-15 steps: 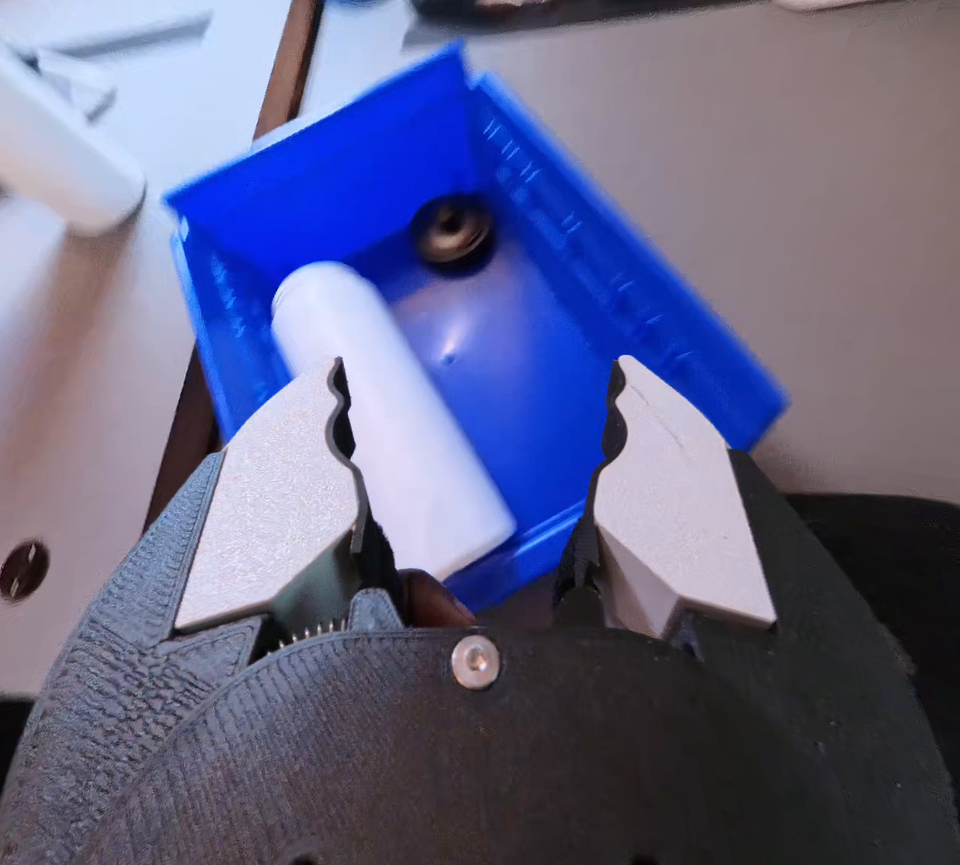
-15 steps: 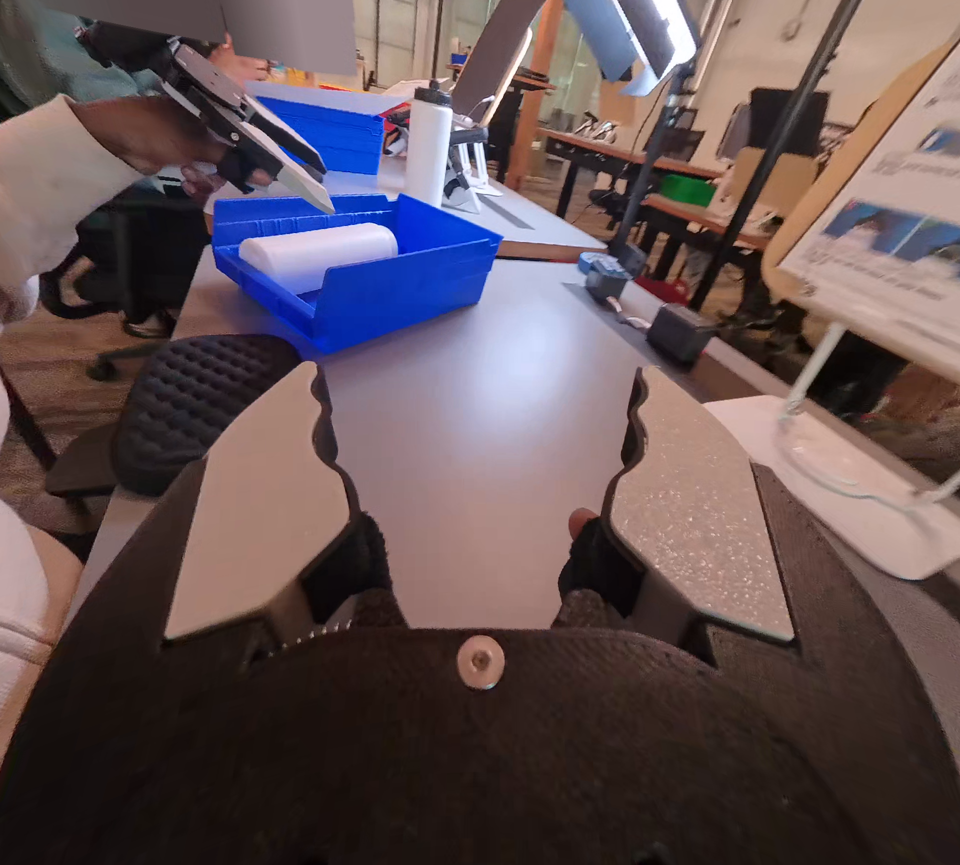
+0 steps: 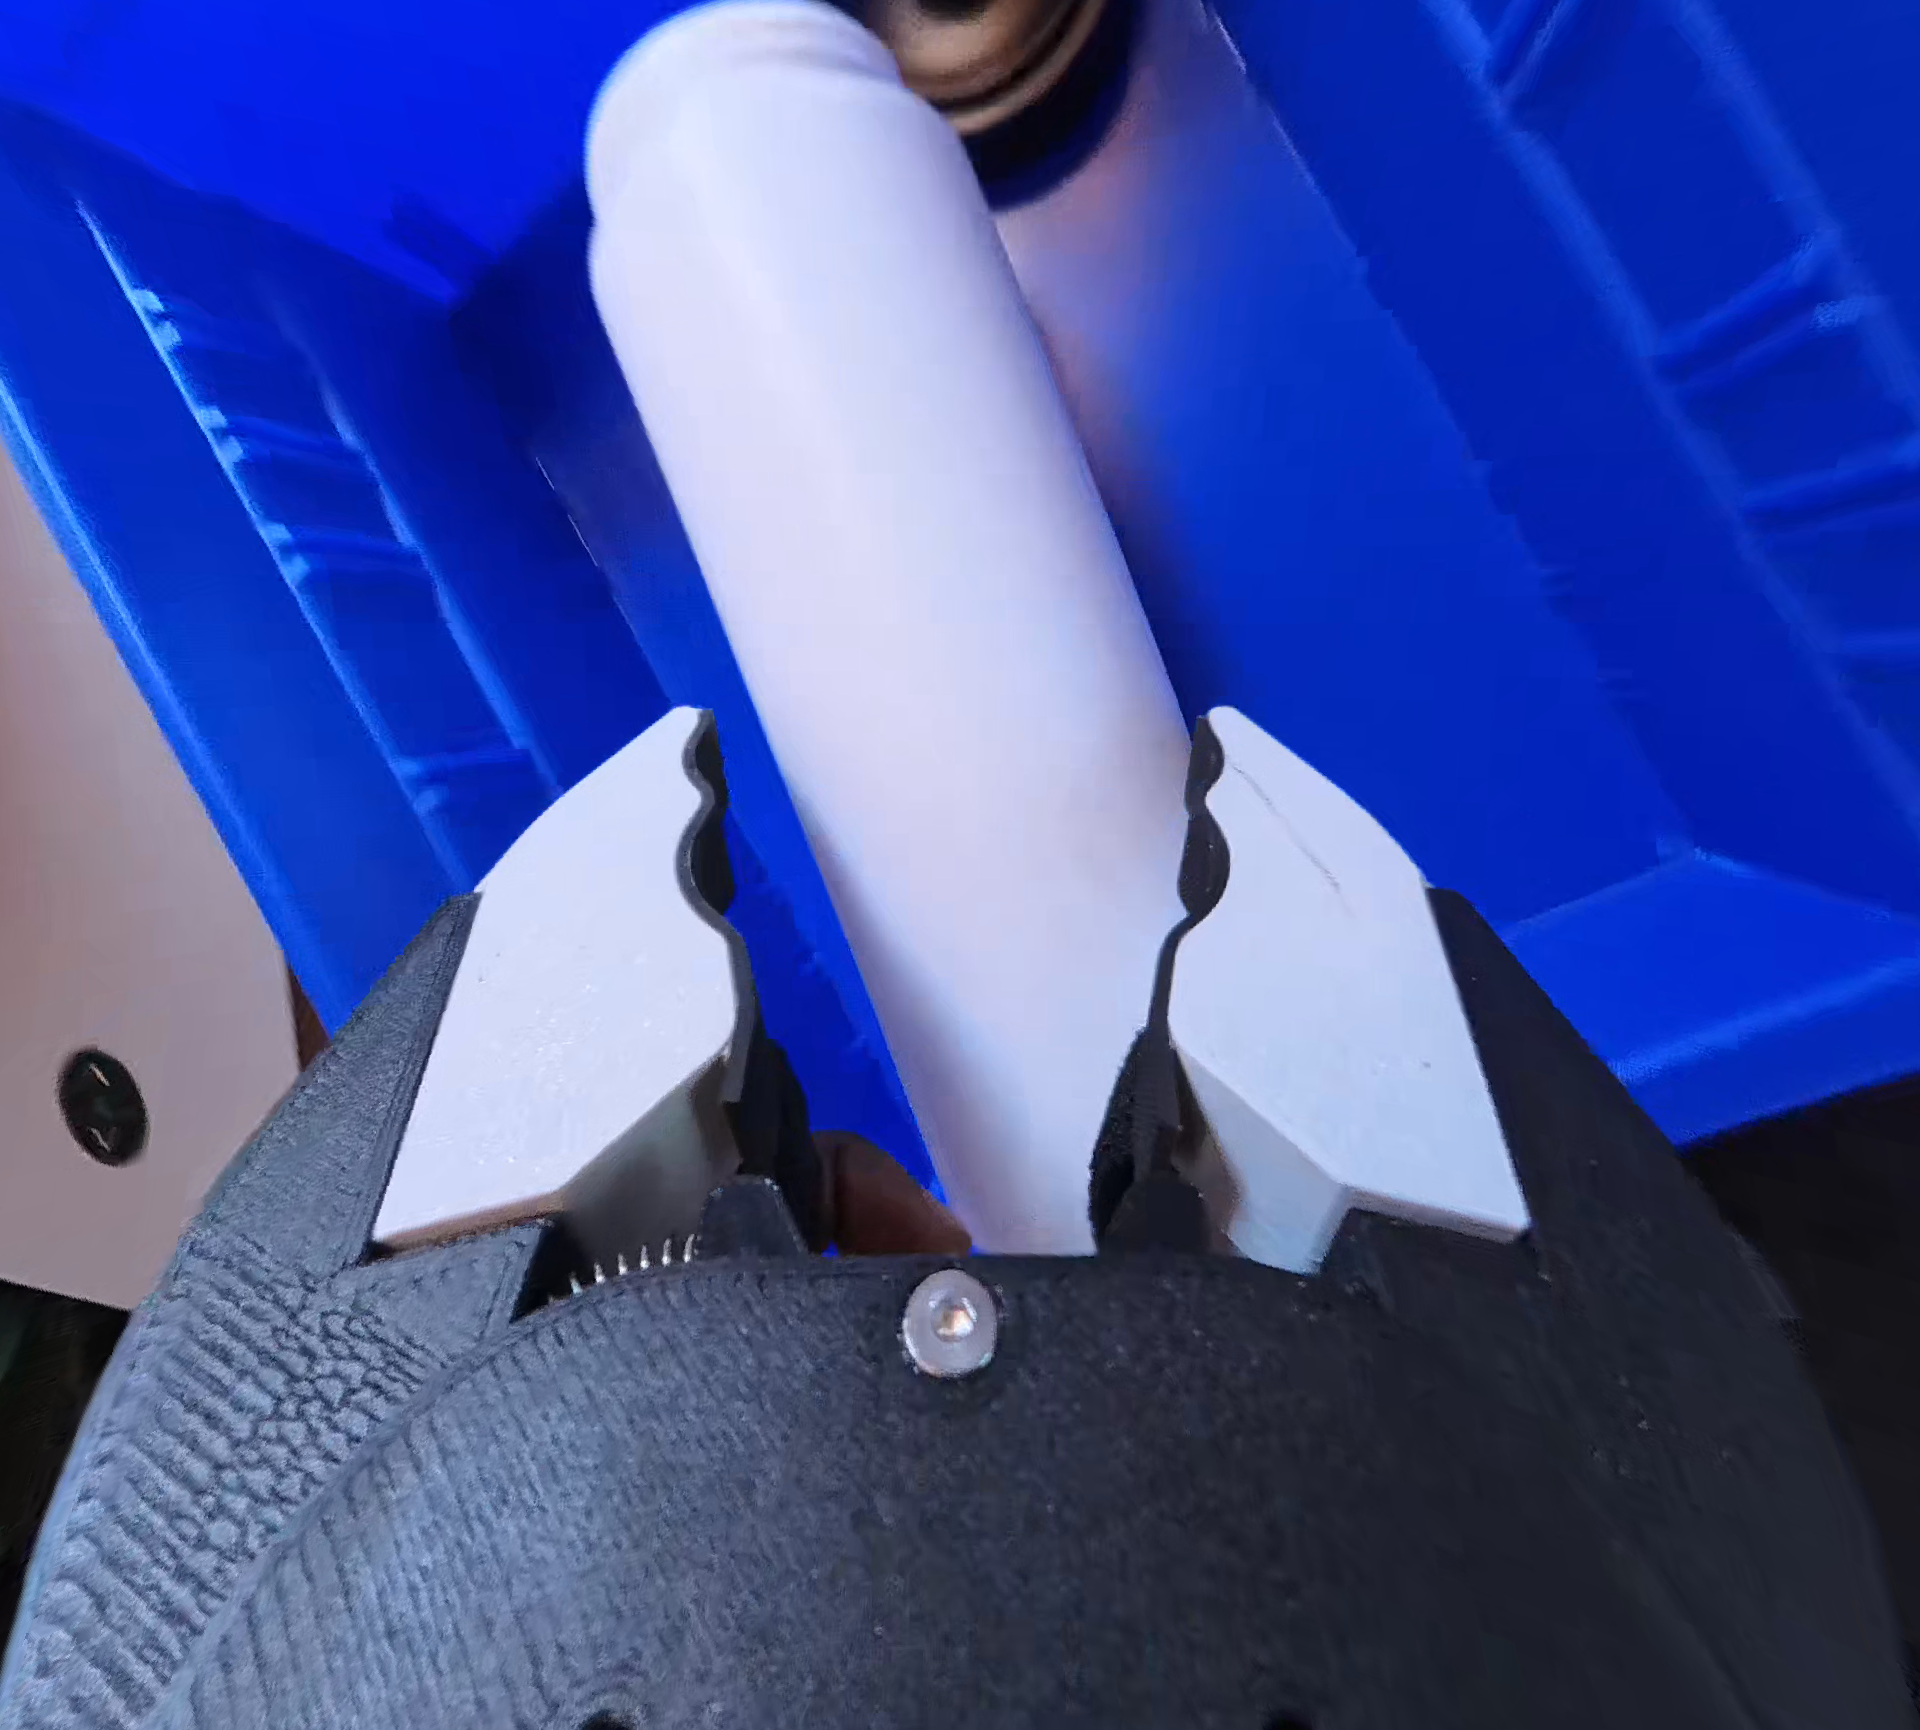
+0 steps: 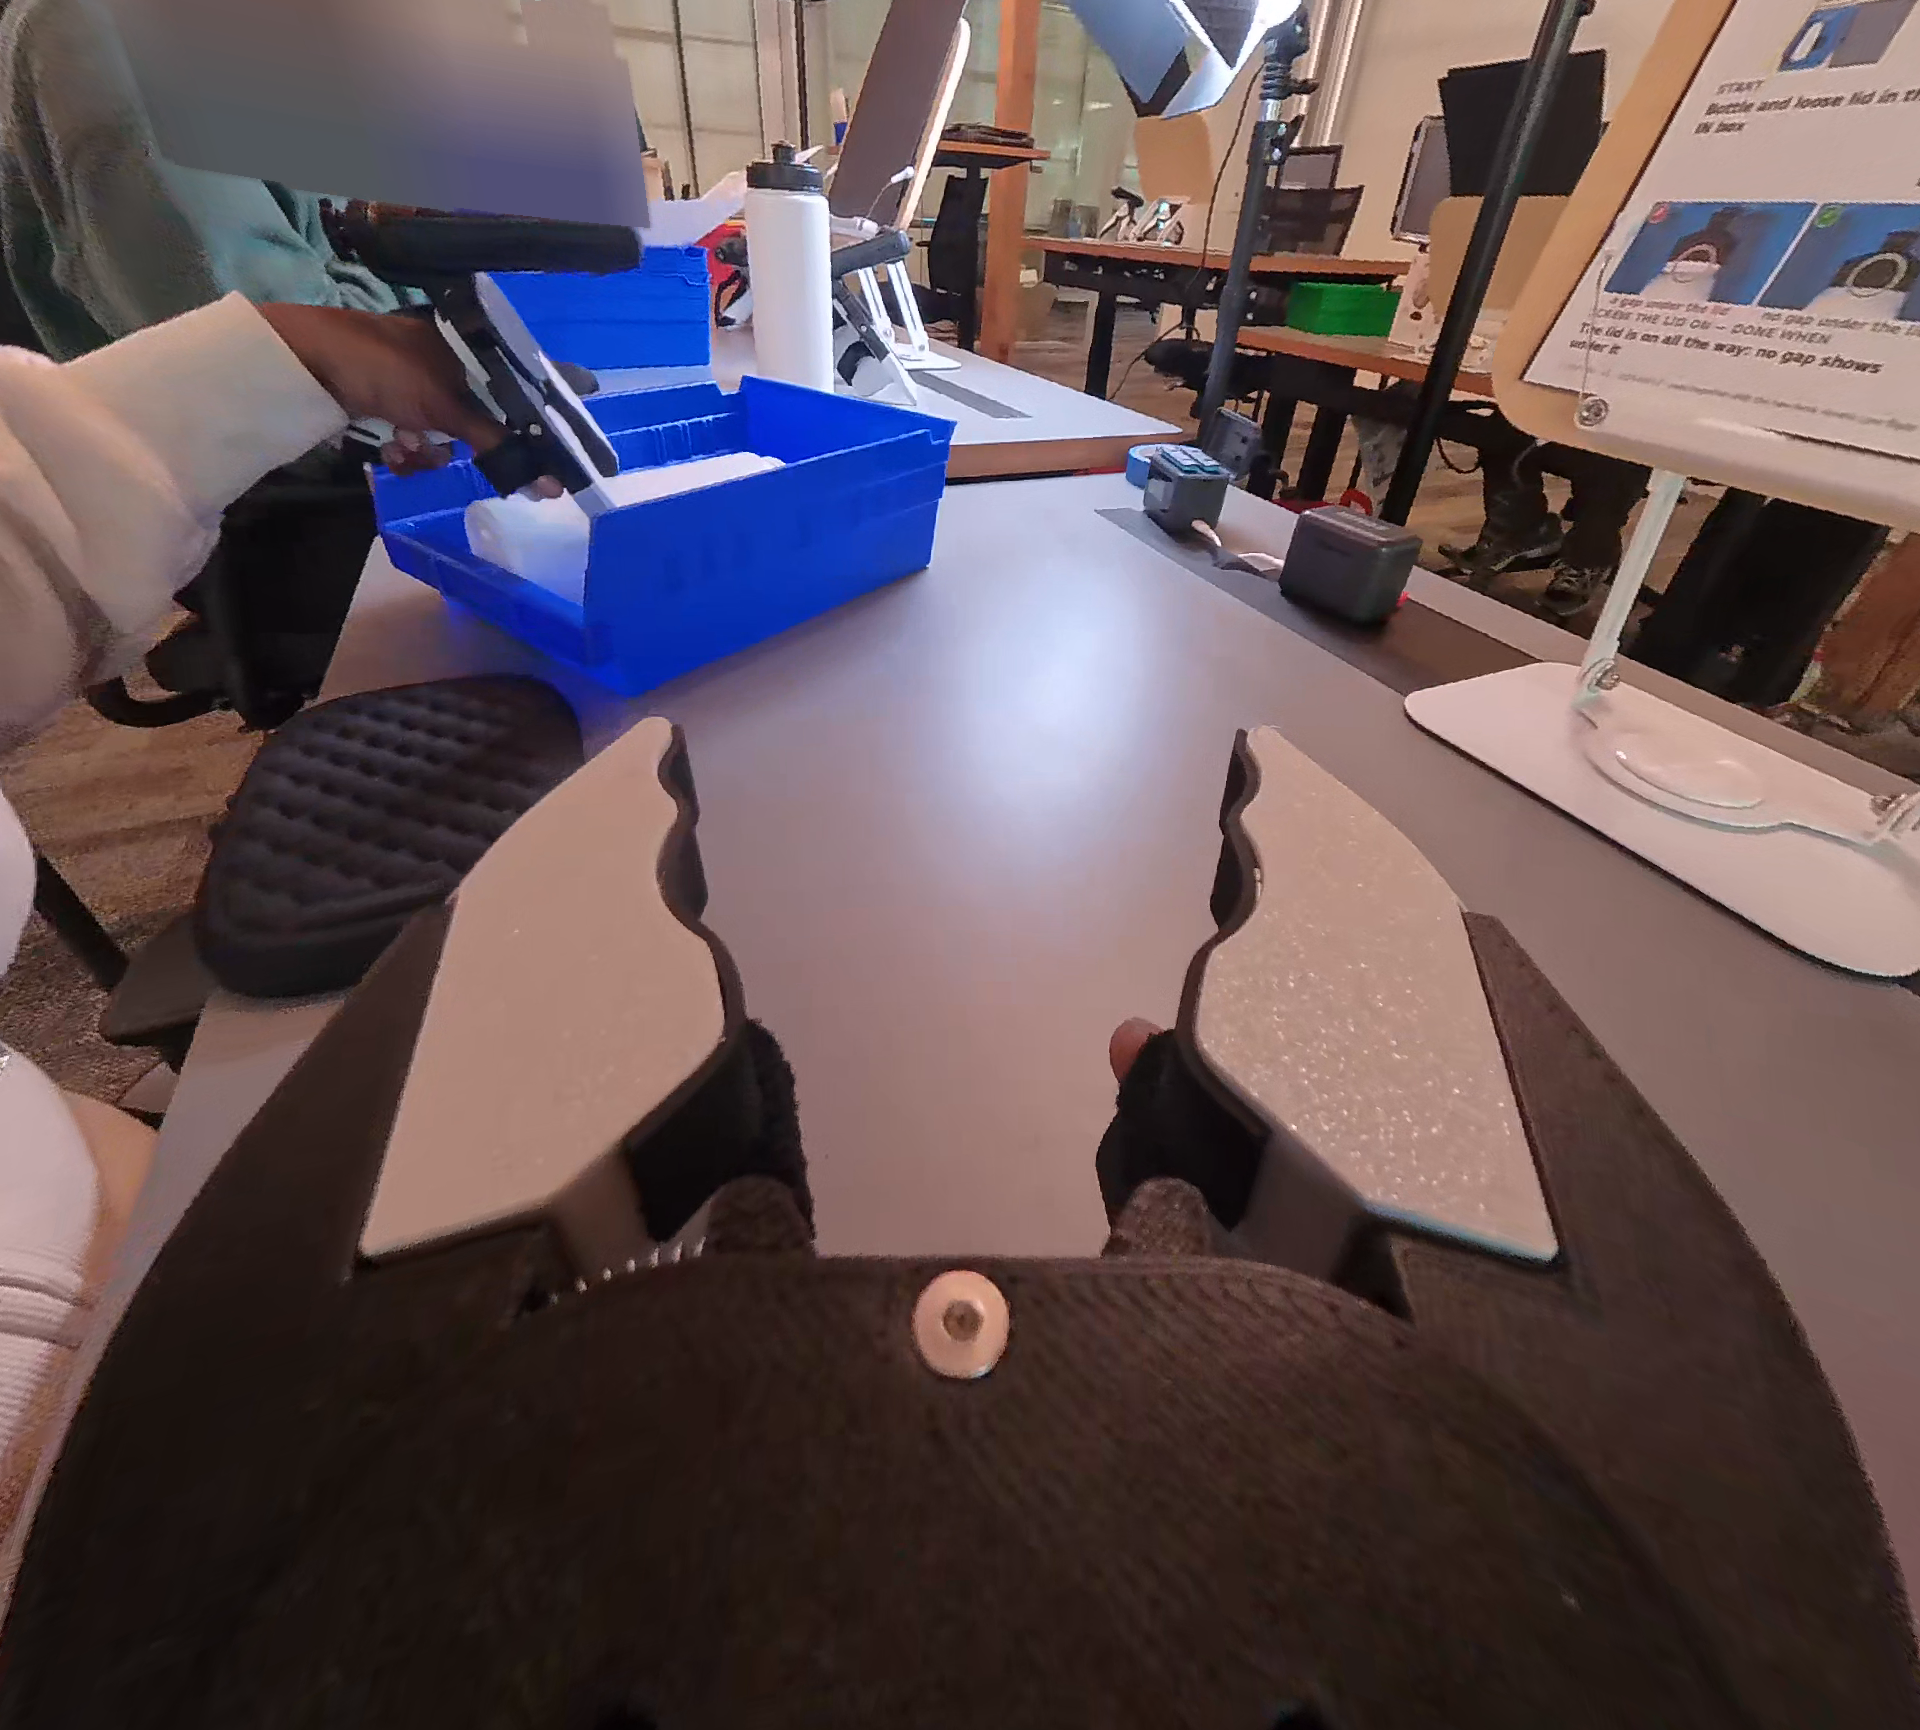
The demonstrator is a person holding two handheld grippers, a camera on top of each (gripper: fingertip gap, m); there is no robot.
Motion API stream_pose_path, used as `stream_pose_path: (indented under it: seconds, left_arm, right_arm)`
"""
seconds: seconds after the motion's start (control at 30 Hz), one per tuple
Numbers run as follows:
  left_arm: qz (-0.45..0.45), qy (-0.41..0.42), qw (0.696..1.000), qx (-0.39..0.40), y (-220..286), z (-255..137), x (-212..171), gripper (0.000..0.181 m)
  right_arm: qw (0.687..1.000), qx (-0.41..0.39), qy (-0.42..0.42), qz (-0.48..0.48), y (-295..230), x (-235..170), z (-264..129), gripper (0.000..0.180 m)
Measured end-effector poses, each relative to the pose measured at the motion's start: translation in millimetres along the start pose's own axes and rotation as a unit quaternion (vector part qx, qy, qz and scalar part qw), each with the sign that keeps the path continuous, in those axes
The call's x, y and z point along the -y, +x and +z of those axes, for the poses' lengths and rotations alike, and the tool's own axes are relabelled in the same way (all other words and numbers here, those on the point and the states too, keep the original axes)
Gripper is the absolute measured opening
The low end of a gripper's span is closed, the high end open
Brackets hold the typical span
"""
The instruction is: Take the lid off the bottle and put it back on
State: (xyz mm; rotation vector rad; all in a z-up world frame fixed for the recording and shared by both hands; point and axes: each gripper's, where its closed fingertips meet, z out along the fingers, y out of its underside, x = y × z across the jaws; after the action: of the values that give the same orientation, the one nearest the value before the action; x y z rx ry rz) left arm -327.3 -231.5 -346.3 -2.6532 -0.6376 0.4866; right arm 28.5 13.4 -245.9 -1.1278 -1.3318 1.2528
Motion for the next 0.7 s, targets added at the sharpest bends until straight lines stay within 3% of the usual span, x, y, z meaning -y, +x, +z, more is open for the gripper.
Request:
stream_pose_path:
  seconds: [0.07,0.17,0.37,0.53,0.7]
  left_arm:
    - [0.009,-0.008,1.000,-0.018,1,12,11,0.095]
    - [0.017,-0.092,0.995,-0.038,-4,36,2,0.105]
    - [0.091,-0.110,0.989,-0.048,-2,37,-1,0.096]
    - [0.106,-0.014,0.994,0.000,-9,15,19,0.089]
    - [0.108,0.154,0.982,0.021,-12,-35,56,0.089]
  right_arm:
    - [1.000,-0.007,0.000,-0.008,2,0,-1,0.096]
    - [1.000,-0.010,0.001,-0.018,1,0,-1,0.093]
    - [0.999,-0.017,-0.015,-0.044,0,-5,0,0.092]
    - [0.998,-0.012,-0.023,-0.058,-3,-10,3,0.091]
    - [0.997,-0.003,-0.036,-0.062,-6,-17,7,0.088]
